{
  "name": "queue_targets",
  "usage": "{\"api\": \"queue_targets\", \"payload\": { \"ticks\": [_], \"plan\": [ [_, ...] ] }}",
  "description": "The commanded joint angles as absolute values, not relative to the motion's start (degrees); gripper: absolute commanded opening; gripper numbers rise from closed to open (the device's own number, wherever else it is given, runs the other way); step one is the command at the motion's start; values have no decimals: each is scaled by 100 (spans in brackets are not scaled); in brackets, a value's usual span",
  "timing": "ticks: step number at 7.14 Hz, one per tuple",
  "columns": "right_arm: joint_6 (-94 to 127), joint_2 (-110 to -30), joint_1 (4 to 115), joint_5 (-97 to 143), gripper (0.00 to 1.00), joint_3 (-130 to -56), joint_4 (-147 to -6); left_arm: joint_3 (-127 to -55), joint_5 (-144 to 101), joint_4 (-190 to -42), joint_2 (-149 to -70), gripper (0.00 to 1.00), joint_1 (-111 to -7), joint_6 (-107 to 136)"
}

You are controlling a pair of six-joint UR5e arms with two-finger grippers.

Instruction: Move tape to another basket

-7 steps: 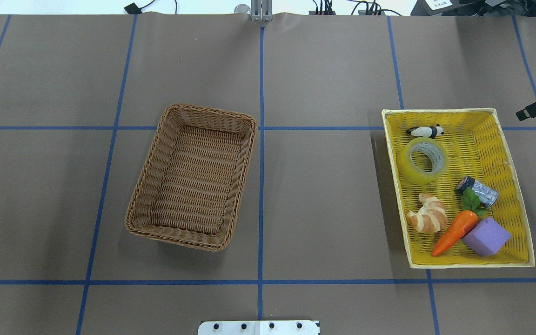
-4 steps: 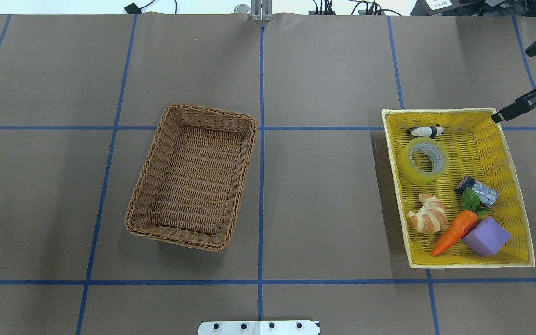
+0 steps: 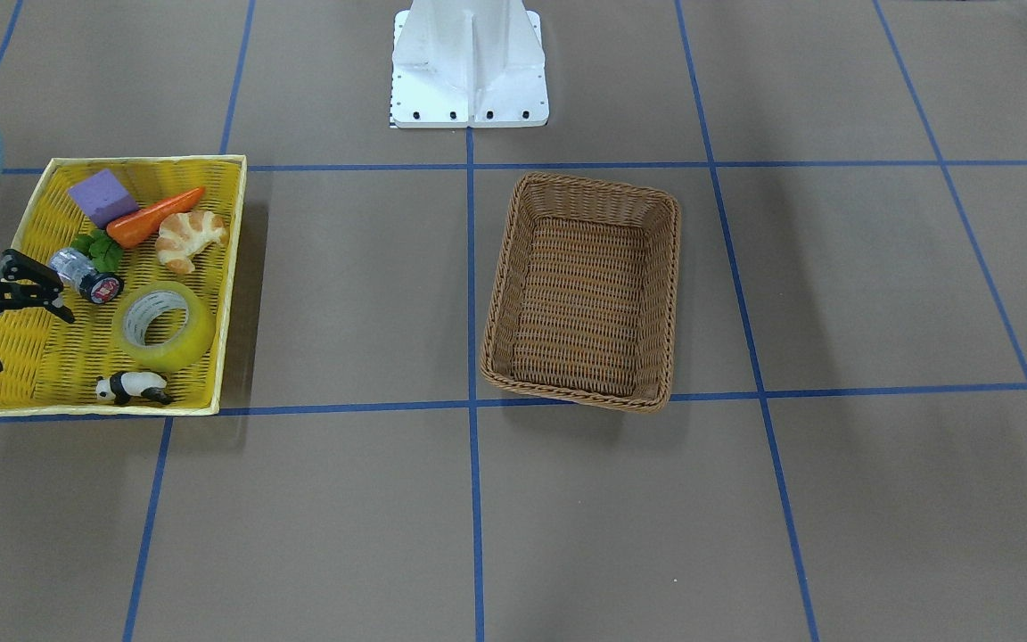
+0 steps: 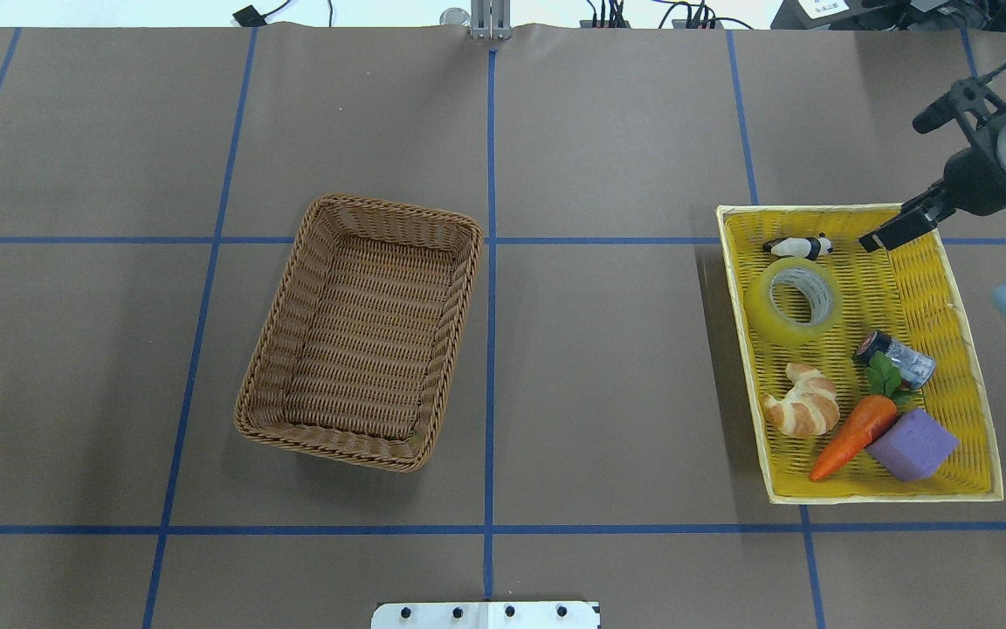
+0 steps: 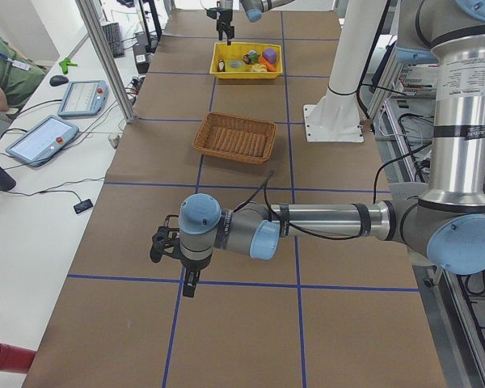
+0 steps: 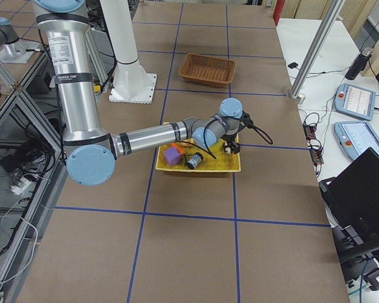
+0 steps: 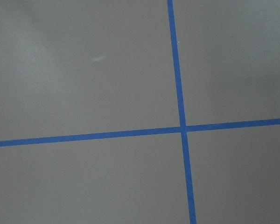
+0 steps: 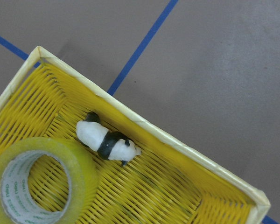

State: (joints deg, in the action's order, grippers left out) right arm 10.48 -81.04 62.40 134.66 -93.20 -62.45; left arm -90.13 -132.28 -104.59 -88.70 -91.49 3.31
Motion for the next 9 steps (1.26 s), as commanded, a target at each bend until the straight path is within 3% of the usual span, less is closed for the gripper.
{"api": "queue_targets", "payload": {
  "ticks": [1, 7, 8, 9],
  "plan": [
    [1352, -7972, 5785, 13456, 100, -9159, -6284, -9009, -13228, -10450, -8903, 98, -9149, 334],
    [1362, -7718, 5616, 13596, 98, -8798, -6897, -8991, -13228, -10424, -8982, 98, -9141, 343],
    [1362, -7717, 5616, 13631, 89, -8798, -6917, -8991, -13228, -10424, -8982, 98, -9141, 343],
    [1362, -7725, 5634, 13728, 62, -8789, -6943, -8991, -13228, -10424, -8982, 98, -9141, 343]
  ]
}}
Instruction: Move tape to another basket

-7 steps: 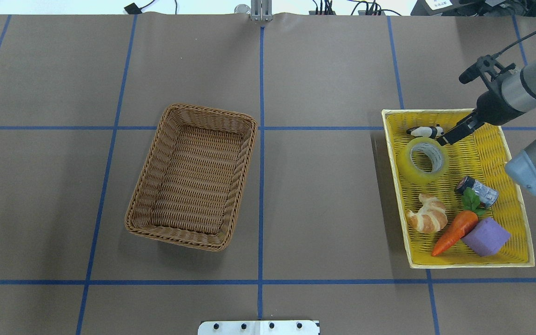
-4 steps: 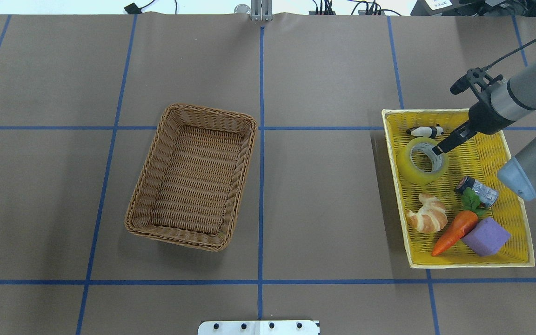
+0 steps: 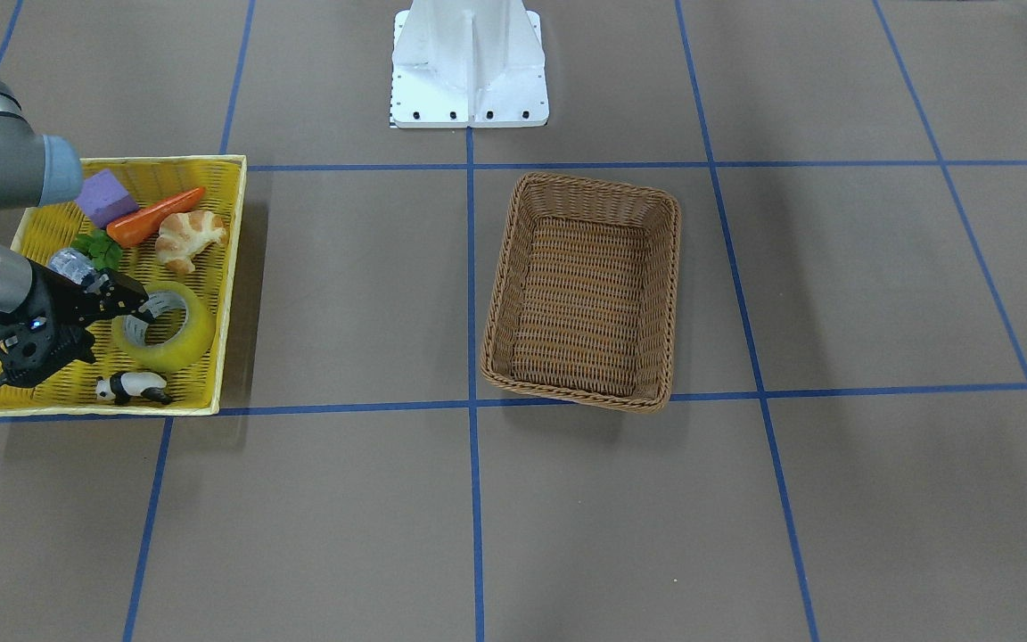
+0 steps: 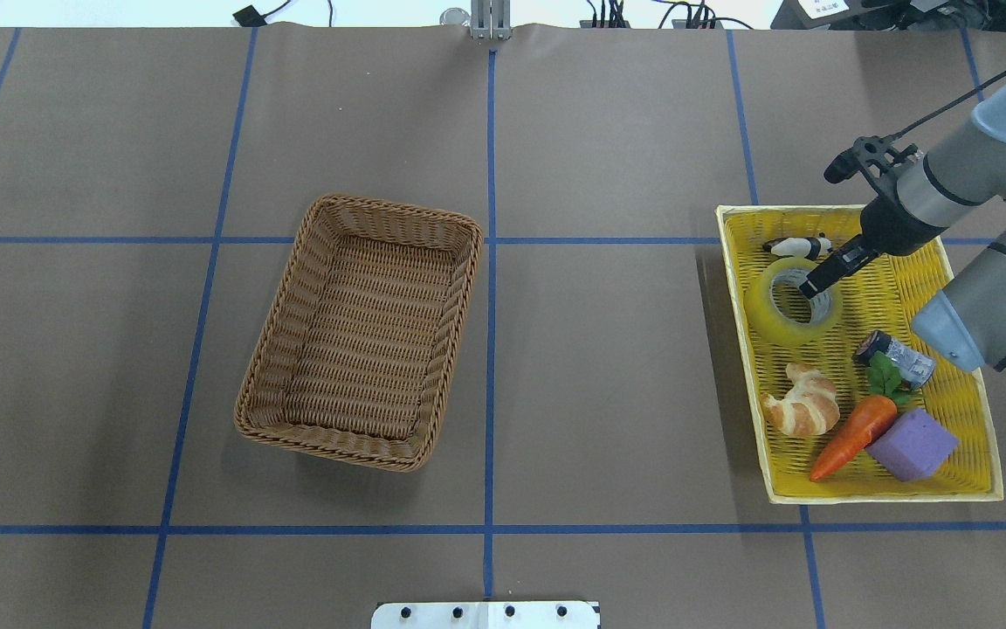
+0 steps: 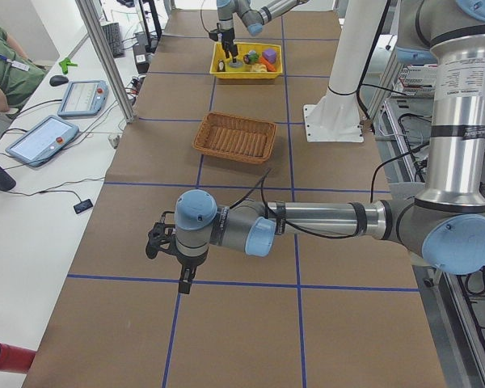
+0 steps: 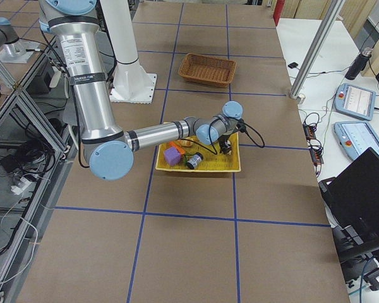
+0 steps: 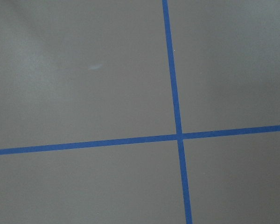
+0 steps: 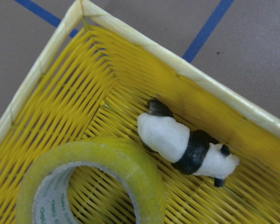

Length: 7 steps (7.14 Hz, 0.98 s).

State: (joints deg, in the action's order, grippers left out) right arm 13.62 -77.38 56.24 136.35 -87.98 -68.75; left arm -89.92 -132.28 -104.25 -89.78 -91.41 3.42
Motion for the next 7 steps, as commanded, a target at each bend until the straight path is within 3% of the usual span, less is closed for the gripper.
{"api": "queue_targets", "payload": {
  "ticks": [1, 2, 5, 6, 7],
  "plan": [
    [1362, -7752, 5634, 13763, 45, -8789, -6943, -8991, -13219, -10424, -9009, 98, -9141, 343],
    [1362, -7778, 5634, 13755, 35, -8798, -6926, -8991, -13227, -10415, -9009, 98, -9141, 343],
    [1362, -7796, 5616, 13755, 33, -8789, -6935, -8991, -13228, -10398, -9044, 98, -9141, 352],
    [1371, -7787, 5642, 13772, 0, -8798, -6935, -8991, -13228, -10397, -9044, 98, -9141, 352],
    [1371, -7752, 5747, 13990, 0, -8841, -6952, -8991, -13228, -10389, -9044, 98, -9141, 360]
  ]
}}
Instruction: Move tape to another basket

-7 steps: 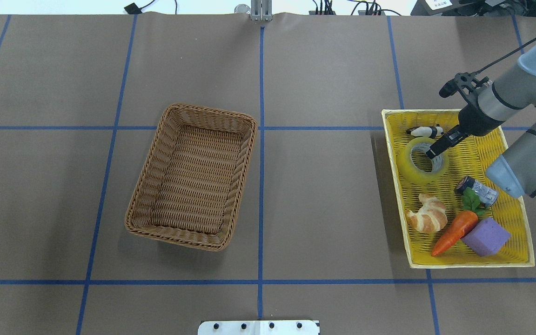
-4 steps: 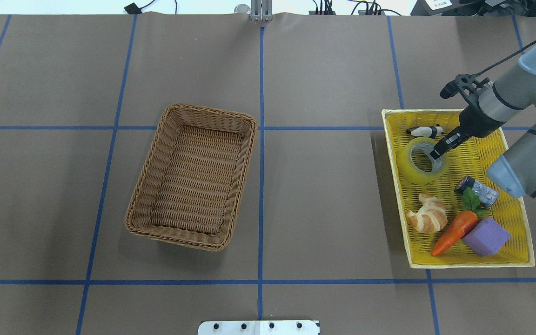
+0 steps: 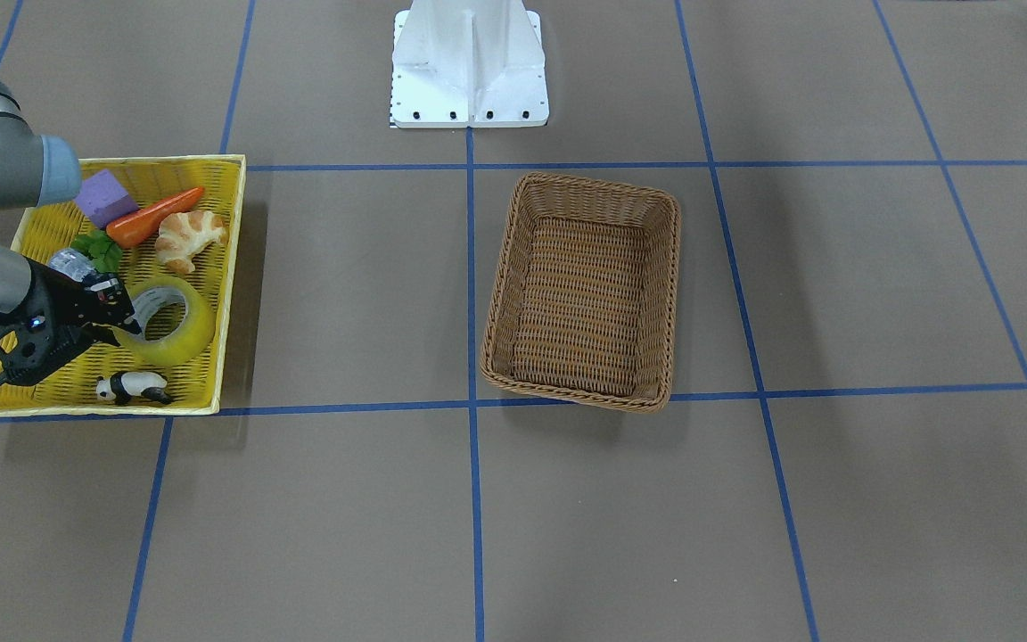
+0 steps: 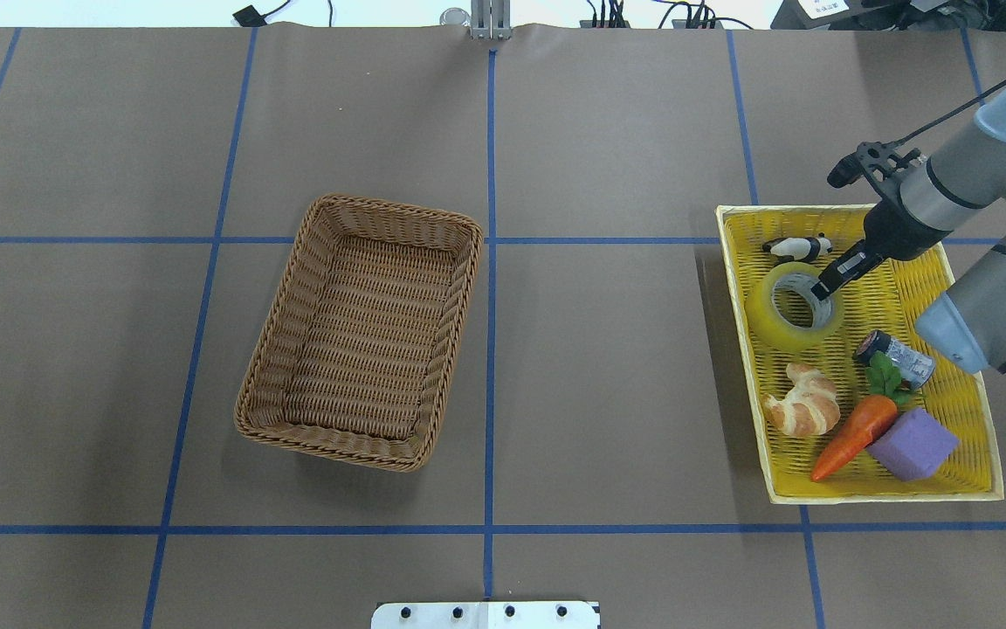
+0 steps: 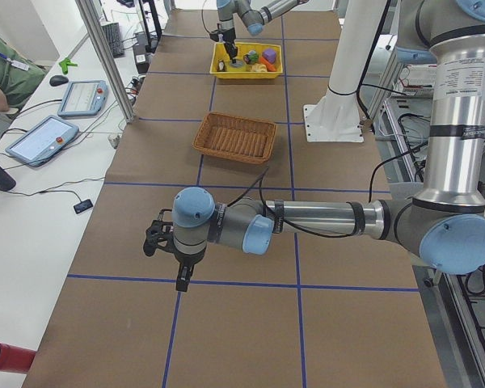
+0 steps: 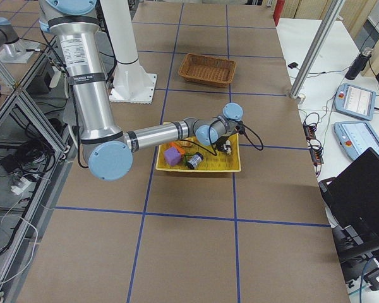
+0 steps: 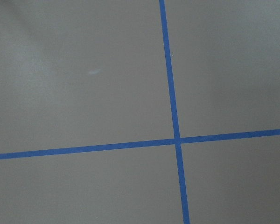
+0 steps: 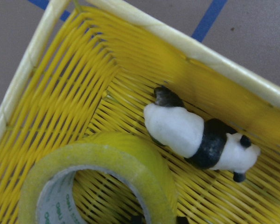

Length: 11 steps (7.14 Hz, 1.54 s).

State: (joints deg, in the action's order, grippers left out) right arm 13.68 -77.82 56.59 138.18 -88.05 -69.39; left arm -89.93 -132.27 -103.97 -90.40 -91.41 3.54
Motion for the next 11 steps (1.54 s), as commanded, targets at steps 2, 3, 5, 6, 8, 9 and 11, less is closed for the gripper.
{"api": "queue_targets", "payload": {
  "ticks": [2, 3, 5, 6, 8, 9, 11],
  "plan": [
    [1371, -7717, 6395, 14928, 0, -8912, -7057, -8983, -13236, -10389, -9044, 98, -9141, 431],
    [1371, -7708, 6581, 15159, 0, -8938, -7058, -8982, -13236, -10397, -9044, 98, -9141, 431],
    [2111, -7289, 6715, 15336, 0, -9000, -7023, -9017, -13236, -10432, -9070, 98, -9141, 561],
    [3293, -6973, 6697, 15337, 0, -9087, -6953, -9035, -13236, -10459, -9149, 98, -9141, 797],
    [4320, -6584, 6557, 15032, 0, -9464, -6891, -9027, -13297, -11594, -9202, 98, -8923, 1847],
    [4446, -6574, 6470, 14664, 0, -9596, -6760, -8965, -13263, -12428, -9202, 98, -8721, 2420],
    [5469, -6565, 6137, 14083, 0, -9659, -5991, -8974, -13298, -13643, -9211, 98, -8561, 4042]
  ]
}}
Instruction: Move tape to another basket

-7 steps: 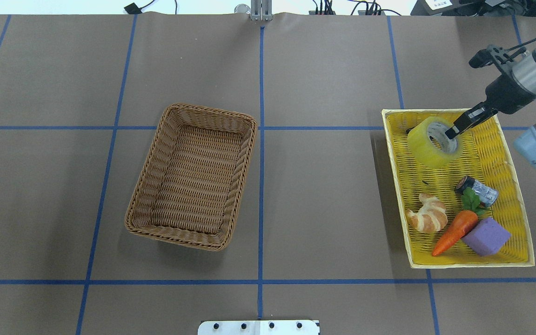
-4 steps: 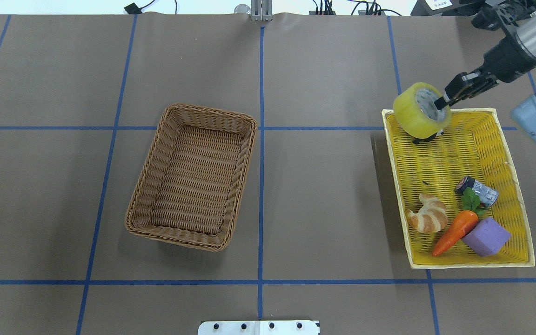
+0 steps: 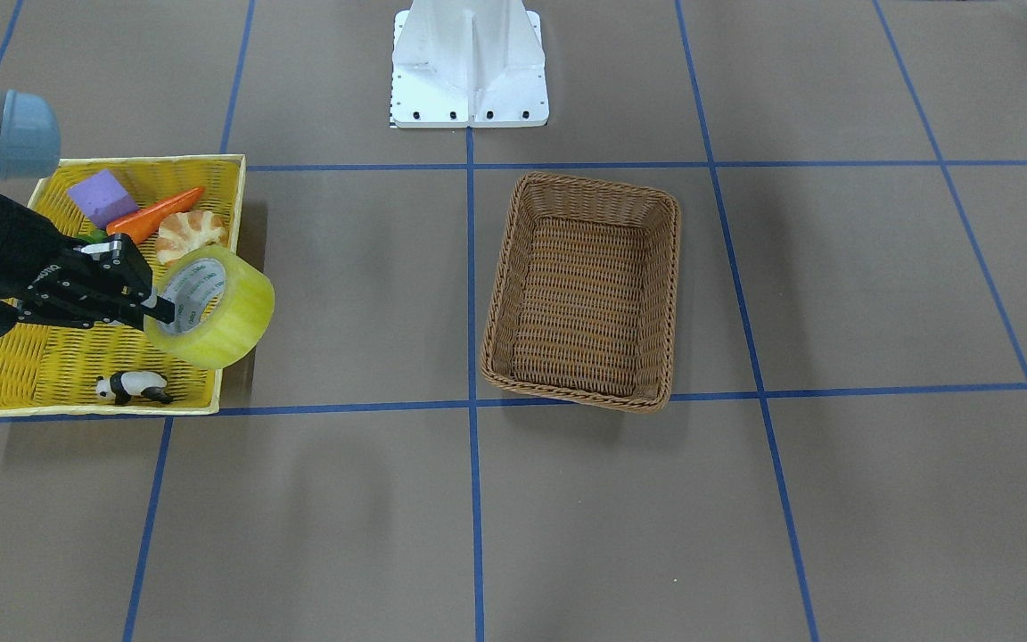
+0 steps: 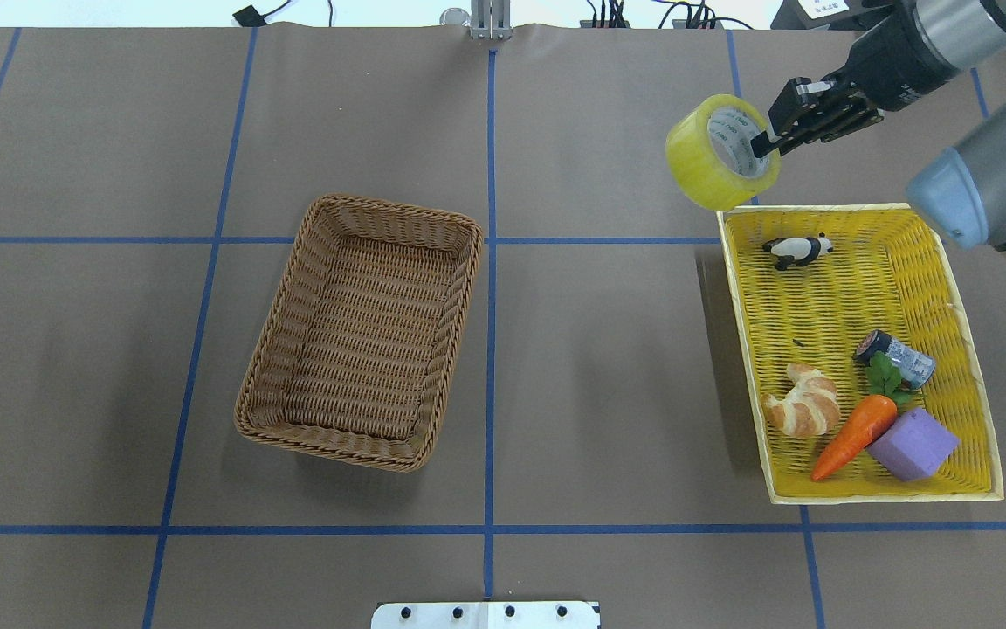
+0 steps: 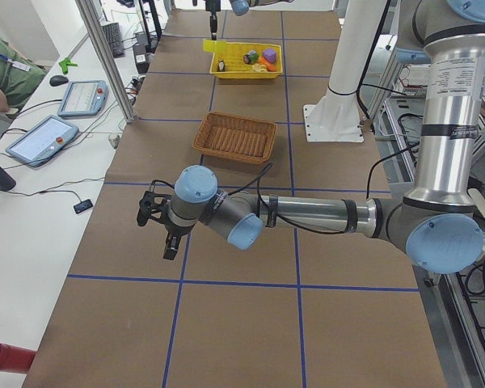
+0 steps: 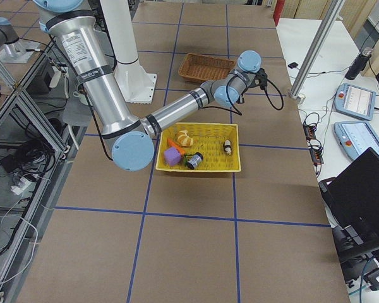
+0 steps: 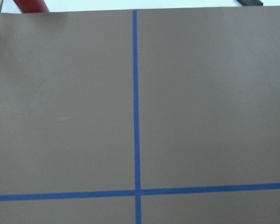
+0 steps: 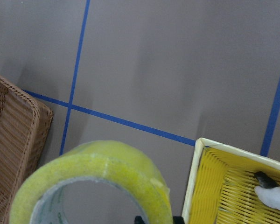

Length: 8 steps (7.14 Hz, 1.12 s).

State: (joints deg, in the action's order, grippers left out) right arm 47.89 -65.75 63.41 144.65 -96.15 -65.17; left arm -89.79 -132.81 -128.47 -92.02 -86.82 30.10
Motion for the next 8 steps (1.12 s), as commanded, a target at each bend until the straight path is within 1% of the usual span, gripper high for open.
{"api": "queue_targets", "payload": {
  "ticks": [1, 3, 4, 6, 8],
  "plan": [
    [6572, -6565, 5856, 13593, 0, -9659, -5194, -8991, -13333, -14171, -9246, 98, -8543, 5035],
    [8429, -6574, 5136, 12635, 0, -9633, -3707, -9000, -13605, -15226, -9403, 98, -8228, 7266],
    [9020, -6574, 4889, 12334, 0, -9642, -3222, -9000, -13658, -15814, -9578, 98, -7966, 8530],
    [9656, -6513, 4659, 12252, 0, -9659, -2588, -9035, -13658, -16608, -10087, 98, -7666, 10870],
    [10165, -6443, 4256, 11815, 0, -9650, -1639, -9148, -13632, -17329, -10335, 98, -7131, 12001]
  ]
}}
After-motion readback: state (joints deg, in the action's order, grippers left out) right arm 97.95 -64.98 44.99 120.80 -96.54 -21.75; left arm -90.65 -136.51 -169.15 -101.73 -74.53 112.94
